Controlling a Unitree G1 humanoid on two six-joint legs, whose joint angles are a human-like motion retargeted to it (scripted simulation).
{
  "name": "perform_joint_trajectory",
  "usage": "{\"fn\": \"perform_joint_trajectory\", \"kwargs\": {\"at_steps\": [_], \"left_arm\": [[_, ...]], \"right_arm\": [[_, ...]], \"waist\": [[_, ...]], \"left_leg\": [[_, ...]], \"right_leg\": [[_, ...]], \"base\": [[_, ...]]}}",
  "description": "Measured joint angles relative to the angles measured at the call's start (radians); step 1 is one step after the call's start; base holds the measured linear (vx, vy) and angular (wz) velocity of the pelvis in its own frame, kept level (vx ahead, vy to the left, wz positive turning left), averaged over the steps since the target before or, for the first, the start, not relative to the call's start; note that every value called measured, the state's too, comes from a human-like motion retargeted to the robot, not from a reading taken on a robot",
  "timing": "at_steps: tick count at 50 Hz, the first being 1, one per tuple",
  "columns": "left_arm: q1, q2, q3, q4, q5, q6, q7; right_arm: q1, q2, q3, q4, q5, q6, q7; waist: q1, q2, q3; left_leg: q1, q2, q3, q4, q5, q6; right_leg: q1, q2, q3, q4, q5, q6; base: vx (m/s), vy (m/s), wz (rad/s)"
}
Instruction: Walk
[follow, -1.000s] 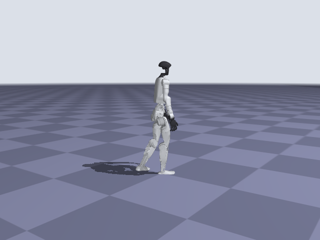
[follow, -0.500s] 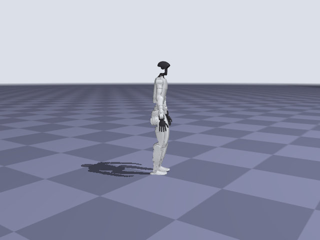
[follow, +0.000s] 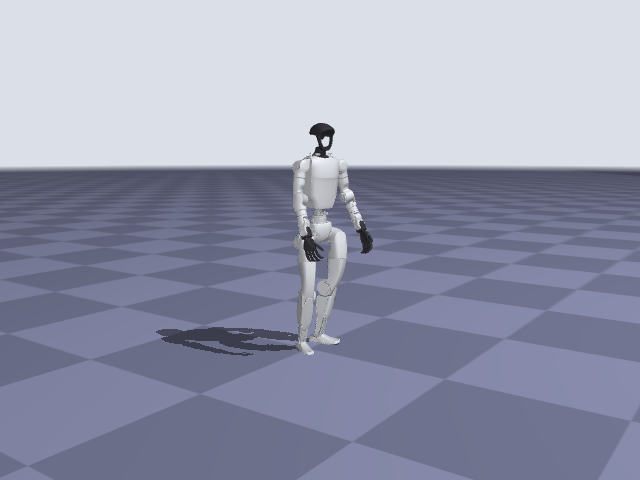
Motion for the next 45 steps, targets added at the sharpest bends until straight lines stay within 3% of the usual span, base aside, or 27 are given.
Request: {"fn": "perform_joint_trajectory", "kwargs": {"at_steps": [12,18,32,35,38,41,45], "left_arm": [[-0.029,-0.024,-0.064,-0.03,0.074,0.006,0.012],[-0.044,-0.027,-0.099,-0.039,0.137,0.013,0.016],[-0.09,-0.046,-0.095,-0.064,0.149,0.03,0.018],[-0.091,-0.052,-0.086,-0.075,0.129,0.031,0.019],[-0.087,-0.059,-0.084,-0.084,0.113,0.031,0.025],[-0.073,-0.075,-0.086,-0.087,0.104,0.033,0.033],[-0.059,-0.093,-0.086,-0.075,0.095,0.04,0.035]], "right_arm": [[0.063,-0.043,-0.061,0.053,0.032,0.002,-0.072],[0.106,-0.044,-0.1,0.061,0.048,-0.001,-0.097],[0.153,-0.013,-0.126,0.061,0.061,0.016,-0.04],[0.159,-0.02,-0.121,0.059,0.054,0.022,-0.022],[0.163,-0.028,-0.112,0.051,0.042,0.026,-0.009],[0.173,-0.039,-0.101,0.045,0.035,0.029,-0.011],[0.171,-0.066,-0.101,0.039,0.037,0.03,-0.015]], "waist": [[-0.088,0.078,0.03],[-0.102,0.106,0.034],[-0.059,0.084,0.074],[-0.021,0.077,0.093],[0.037,0.096,0.119],[0.1,0.12,0.127],[0.157,0.135,0.121]], "left_leg": [[-0.03,0.025,0.108,0.095,-0.073,0.023],[-0.037,0.041,0.2,0.072,-0.072,0.023],[-0.034,0.079,0.249,0.187,-0.091,0.052],[-0.081,0.131,0.178,0.344,-0.082,0.047],[-0.182,0.178,0.01,0.539,-0.105,0.017],[-0.27,0.164,-0.139,0.622,-0.177,0.0],[-0.313,0.145,-0.216,0.599,-0.177,-0.015]], "right_leg": [[-0.063,0.007,0.038,0.043,0.011,0.04],[-0.097,-0.067,-0.127,0.108,-0.017,-0.016],[-0.068,-0.033,-0.094,0.061,-0.039,-0.028],[-0.049,-0.016,-0.072,0.048,-0.043,-0.038],[-0.016,0.036,-0.054,0.029,-0.039,-0.051],[0.008,0.084,-0.041,0.012,-0.032,-0.059],[0.041,0.113,-0.052,-0.032,-0.017,-0.06]], "base": [[0.0,0.03,-0.82],[-0.03,0.0,-1.02],[0.02,-0.09,-0.62],[0.08,-0.13,-0.68],[0.07,-0.1,-0.93],[0.07,-0.03,-0.74],[0.09,0.02,-0.1]]}}
